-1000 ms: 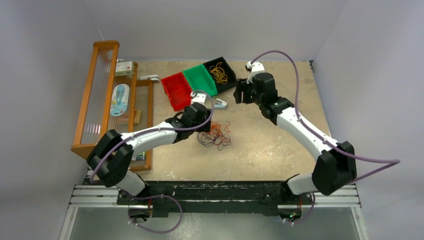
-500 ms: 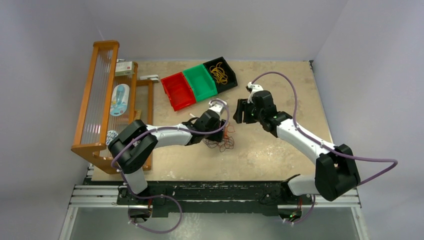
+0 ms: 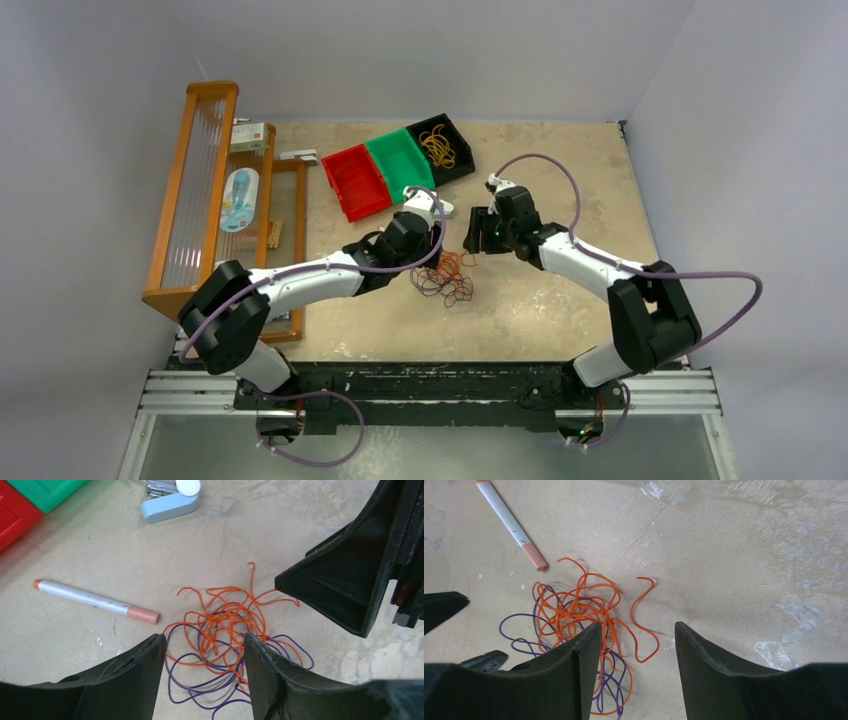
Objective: Untangle the cables
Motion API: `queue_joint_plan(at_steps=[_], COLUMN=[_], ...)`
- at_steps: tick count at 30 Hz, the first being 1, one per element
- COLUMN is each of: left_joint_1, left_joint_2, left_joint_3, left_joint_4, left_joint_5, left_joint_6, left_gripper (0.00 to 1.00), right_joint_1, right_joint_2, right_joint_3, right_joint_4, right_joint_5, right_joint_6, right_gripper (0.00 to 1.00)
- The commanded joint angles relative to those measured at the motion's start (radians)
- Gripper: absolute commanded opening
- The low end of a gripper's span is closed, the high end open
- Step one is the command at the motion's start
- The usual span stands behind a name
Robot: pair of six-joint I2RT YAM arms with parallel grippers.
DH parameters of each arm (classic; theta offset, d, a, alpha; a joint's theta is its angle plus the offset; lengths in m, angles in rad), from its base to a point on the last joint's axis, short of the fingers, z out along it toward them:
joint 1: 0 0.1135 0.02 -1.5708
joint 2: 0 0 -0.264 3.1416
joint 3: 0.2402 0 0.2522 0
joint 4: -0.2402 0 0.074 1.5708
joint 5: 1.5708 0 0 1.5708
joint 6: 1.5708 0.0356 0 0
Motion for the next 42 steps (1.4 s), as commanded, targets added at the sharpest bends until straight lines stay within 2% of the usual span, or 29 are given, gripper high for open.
queue_joint_plan(at_steps=[1, 4, 12, 19, 23, 27, 32, 42], left_joint_1=[0.003, 0.002, 0.003, 0.002, 0.002, 0.003, 0.001, 0.0], left_joint_2=[-0.008, -0.004, 0.022, 0.091, 0.124, 0.155, 0.196, 0.245], left_joint_3=[-0.013, -0.023, -0.028, -0.025, -0.023, -0.023, -0.027, -0.031], left_joint_4=[-0.027, -0.02, -0.003, 0.04, 0.065, 0.078, 0.09, 0.102], left_joint_5=[-0.074, -0.07, -0.052, -0.001, 0.026, 0.04, 0.046, 0.024], left_joint_6=[0.028, 0.022, 0.023, 0.017, 0.01, 0.01, 0.008, 0.003], left_gripper=[0.59, 0.58, 0.58, 0.58, 0.58, 0.58, 0.57, 0.38], right_joint_1=[-0.001, 0.001, 0.001, 0.001, 0.001, 0.001, -0.001, -0.001], right_joint_2=[0.047, 0.088, 0.125, 0.109, 0.046, -0.078, -0.234, -0.42], right_joint_3=[0.008, 0.003, -0.007, -0.005, 0.001, 0.024, 0.131, 0.416], right_joint_4=[0.045, 0.054, 0.071, 0.07, 0.041, -0.003, -0.077, -0.193], right_joint_5=[-0.045, -0.089, -0.057, -0.053, -0.038, -0.011, 0.079, 0.266], right_joint_6=[-0.037, -0.042, -0.02, -0.022, -0.02, 0.009, 0.005, -0.074], right_gripper=[0.58, 0.54, 0.44, 0.14, 0.0, 0.0, 0.0, 0.0])
